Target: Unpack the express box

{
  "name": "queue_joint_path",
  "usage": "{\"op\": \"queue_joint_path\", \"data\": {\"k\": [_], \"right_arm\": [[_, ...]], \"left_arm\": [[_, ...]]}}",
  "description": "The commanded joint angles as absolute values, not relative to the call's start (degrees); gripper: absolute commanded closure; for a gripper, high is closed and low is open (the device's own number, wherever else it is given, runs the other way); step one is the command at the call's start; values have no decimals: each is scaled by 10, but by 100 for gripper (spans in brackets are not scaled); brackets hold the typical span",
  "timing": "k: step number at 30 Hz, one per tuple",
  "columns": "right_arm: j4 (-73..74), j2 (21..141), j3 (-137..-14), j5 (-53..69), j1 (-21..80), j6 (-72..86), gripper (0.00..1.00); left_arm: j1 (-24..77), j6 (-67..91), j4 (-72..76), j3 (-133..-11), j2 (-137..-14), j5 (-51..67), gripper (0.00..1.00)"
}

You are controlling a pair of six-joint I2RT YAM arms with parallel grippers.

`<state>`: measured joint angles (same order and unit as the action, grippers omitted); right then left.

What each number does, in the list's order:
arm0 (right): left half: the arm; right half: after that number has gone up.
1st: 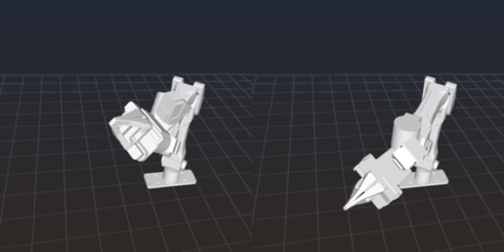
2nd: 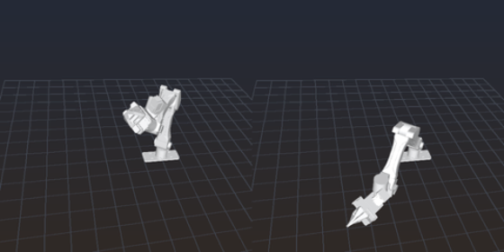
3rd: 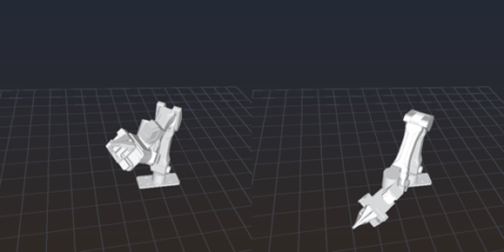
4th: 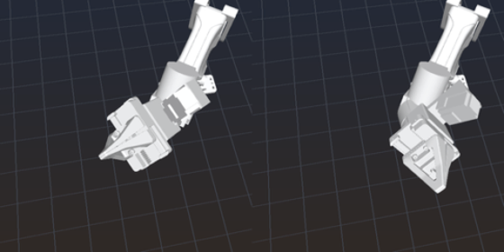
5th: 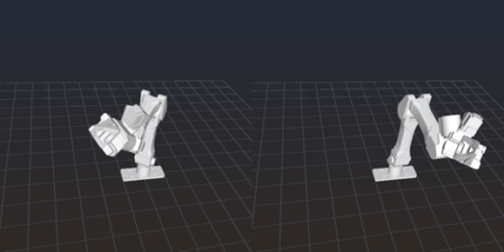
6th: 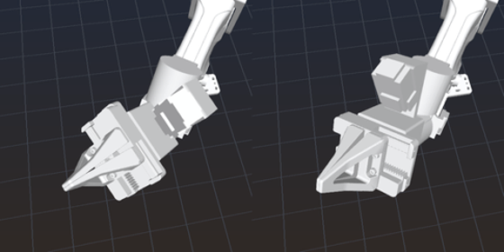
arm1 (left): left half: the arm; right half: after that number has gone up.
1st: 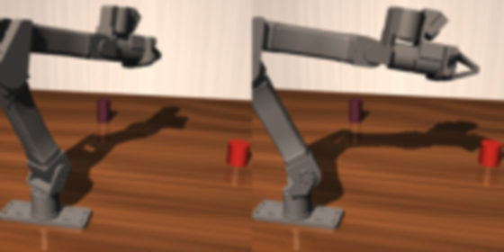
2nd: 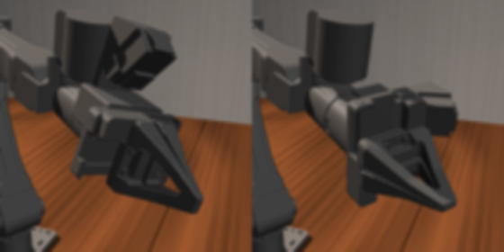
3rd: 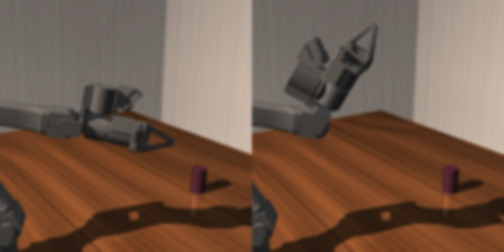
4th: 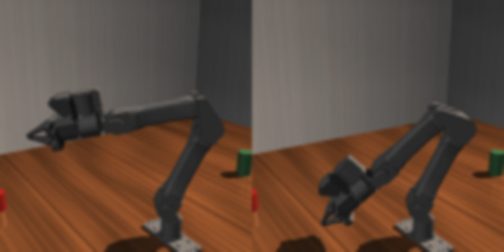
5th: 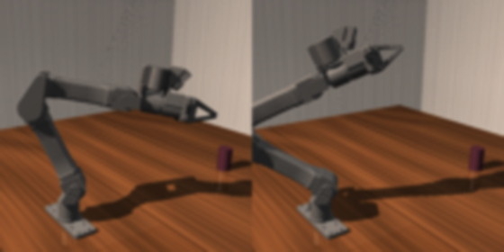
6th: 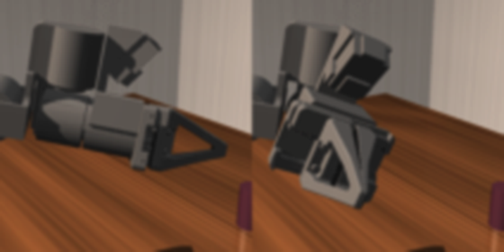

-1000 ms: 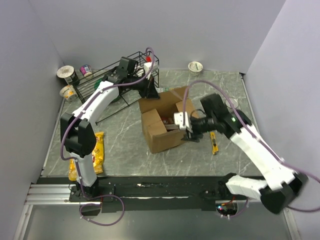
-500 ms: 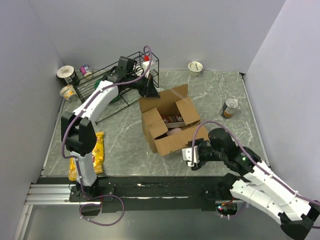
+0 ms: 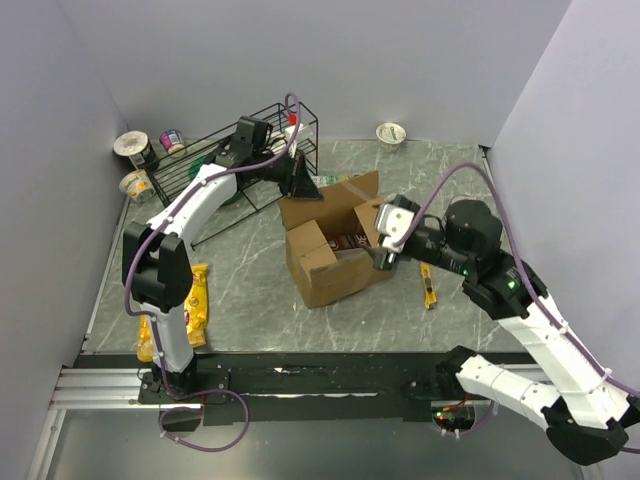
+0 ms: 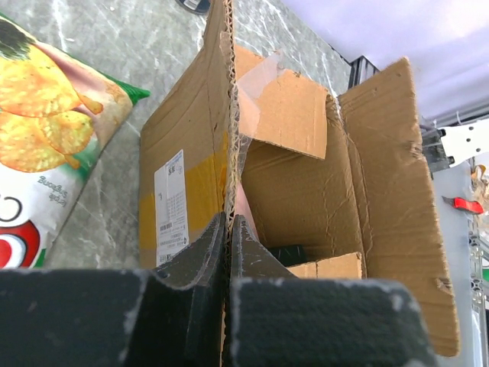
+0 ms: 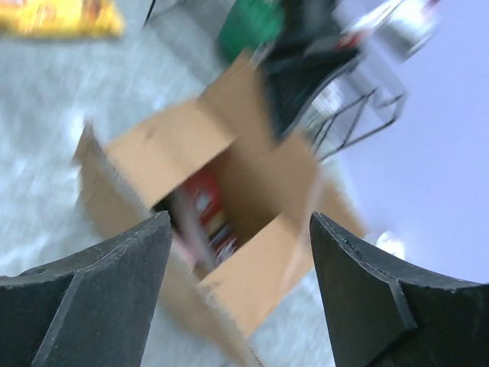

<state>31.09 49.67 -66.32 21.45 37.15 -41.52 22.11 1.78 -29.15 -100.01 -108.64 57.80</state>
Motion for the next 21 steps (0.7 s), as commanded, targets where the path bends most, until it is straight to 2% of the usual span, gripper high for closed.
{"op": "queue_joint_path", "data": {"k": [1, 5, 10, 16, 21], "right_arm": [[241, 558, -689, 255, 355, -380, 22], [197, 646, -676, 236, 353, -402, 29], [171, 692, -644, 239, 347, -441, 36], [247, 611, -610, 273, 349, -455, 35], [297, 515, -527, 286, 362, -482, 32]], "left_arm": [[231, 24, -270, -999, -1039, 626, 99], [233, 18, -274, -992, -1030, 623, 99], [234, 20, -272, -984, -1024, 618, 99], [235, 10, -284, -997, -1031, 604, 99], [235, 13, -280, -1012, -1043, 606, 99]]}}
